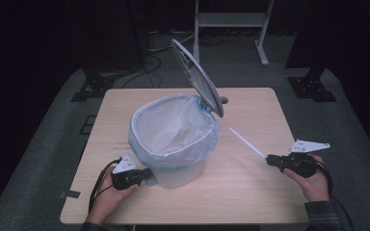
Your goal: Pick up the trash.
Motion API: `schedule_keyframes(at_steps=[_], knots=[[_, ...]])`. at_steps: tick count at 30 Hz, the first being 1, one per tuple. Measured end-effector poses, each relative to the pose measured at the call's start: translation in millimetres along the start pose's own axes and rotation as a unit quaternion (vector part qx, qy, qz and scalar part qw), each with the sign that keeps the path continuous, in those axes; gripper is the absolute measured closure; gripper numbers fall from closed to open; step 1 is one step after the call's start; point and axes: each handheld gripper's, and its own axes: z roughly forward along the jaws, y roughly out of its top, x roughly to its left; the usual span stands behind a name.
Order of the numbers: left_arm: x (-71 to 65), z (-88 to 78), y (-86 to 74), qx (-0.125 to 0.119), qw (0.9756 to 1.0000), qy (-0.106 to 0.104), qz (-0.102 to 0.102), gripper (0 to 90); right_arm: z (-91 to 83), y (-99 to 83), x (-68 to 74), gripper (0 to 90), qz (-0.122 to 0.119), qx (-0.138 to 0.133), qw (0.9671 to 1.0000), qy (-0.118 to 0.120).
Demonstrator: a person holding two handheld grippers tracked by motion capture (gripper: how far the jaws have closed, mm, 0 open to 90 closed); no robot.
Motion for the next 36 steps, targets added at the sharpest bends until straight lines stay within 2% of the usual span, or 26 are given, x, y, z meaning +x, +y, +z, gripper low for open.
schedule_keyframes(at_steps=[10,18,22,36], knots=[[0.0,0.0,0.0,0.000,1.0000,0.000,0.000,85.6,-16.2,4.5,1.9,79.3,-0.008,-0.010,0.9999,0.004],[0.1,0.0,0.0,0.000,1.0000,0.000,-0.001,85.7,-31.8,12.1,7.2,79.3,-0.024,-0.024,0.9994,0.011],[0.1,0.0,0.0,0.000,1.0000,0.000,-0.001,85.6,-39.4,15.2,9.3,79.4,-0.025,-0.030,0.9990,0.020],[0.1,0.0,0.0,0.000,1.0000,0.000,-0.001,85.6,-73.5,31.2,23.5,79.3,-0.060,-0.055,0.9957,0.043]])
